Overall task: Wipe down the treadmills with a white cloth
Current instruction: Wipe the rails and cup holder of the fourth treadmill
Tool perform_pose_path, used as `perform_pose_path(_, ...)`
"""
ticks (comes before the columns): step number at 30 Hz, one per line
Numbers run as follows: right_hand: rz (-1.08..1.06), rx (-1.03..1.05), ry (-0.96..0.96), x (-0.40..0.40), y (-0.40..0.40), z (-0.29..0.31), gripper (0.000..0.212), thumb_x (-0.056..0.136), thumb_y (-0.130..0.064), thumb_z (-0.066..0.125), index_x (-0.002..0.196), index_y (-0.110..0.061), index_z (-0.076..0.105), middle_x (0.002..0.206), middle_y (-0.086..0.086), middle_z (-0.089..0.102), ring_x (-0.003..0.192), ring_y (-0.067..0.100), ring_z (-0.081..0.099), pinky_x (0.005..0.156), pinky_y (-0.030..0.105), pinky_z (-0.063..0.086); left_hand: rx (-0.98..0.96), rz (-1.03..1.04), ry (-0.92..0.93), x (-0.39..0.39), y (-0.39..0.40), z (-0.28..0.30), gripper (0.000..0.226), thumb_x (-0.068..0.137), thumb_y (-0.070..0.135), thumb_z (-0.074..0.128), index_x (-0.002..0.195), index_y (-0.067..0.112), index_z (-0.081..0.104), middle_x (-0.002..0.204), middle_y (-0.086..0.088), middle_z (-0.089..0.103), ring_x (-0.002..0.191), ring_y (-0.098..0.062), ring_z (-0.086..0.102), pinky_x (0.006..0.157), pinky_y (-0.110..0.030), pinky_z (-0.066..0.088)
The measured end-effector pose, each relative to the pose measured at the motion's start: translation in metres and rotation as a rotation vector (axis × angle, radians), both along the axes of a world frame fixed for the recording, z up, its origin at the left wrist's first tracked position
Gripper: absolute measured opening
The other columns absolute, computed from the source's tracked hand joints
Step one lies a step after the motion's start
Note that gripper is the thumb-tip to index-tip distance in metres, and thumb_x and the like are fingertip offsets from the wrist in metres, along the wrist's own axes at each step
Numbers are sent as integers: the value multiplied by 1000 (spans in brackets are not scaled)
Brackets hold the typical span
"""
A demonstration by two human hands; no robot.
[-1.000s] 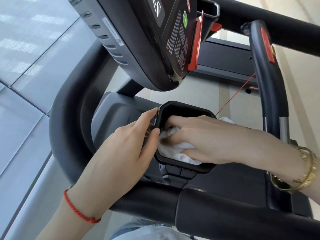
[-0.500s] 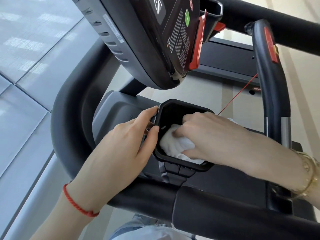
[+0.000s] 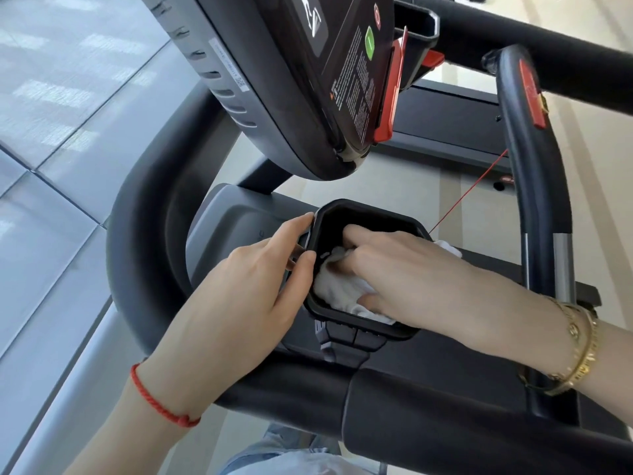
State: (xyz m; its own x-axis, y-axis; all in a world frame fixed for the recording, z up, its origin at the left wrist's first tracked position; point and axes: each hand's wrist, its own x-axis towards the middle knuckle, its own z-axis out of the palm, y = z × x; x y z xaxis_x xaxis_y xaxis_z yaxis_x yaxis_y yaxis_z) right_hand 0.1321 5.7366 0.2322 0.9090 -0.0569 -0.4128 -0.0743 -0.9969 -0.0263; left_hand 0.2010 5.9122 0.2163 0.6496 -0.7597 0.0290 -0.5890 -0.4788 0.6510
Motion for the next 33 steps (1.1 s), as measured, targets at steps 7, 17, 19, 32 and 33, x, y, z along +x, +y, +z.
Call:
perform_pose_path(7,-48,30,5,-4,-4,1,17,75,-16,70,90,-20,64,87,-7,36,71,16,48,54,38,50,11,-3,-11,-1,1,1,53,95,49,29,146,34,36,98,14,68,94,-13,65,81,-40,52)
perform_pose_path(17,58,91,0,1,-2,2,28,80,-17,61,107,-21,61,99,0,54,85,27,61,63,41,54,11,1,6,0,1,0,54,94,49,29,146,36,34,98,13,69,93,-12,65,81,-41,53)
perform_pose_path(19,6,51,9,1,-1,1,24,73,-14,63,97,-20,64,87,0,61,74,25,62,54,36,52,13,-1,8,0,1,0,54,94,49,28,147,36,34,97,13,69,92,-13,65,81,-41,53)
perform_pose_path(32,-107,200,-123,5,-1,-11,18,69,-20,63,86,-25,64,74,-3,60,73,21,61,60,41,57,5,-10,25,1,1,-1,54,95,48,30,147,35,34,98,14,69,94,-12,65,82,-41,53)
perform_pose_path(33,-95,205,-124,5,-1,-11,23,70,-18,63,91,-26,65,80,-3,60,78,21,62,63,44,57,5,-9,23,1,2,-1,54,95,48,30,147,36,33,99,14,69,95,-12,65,82,-41,53)
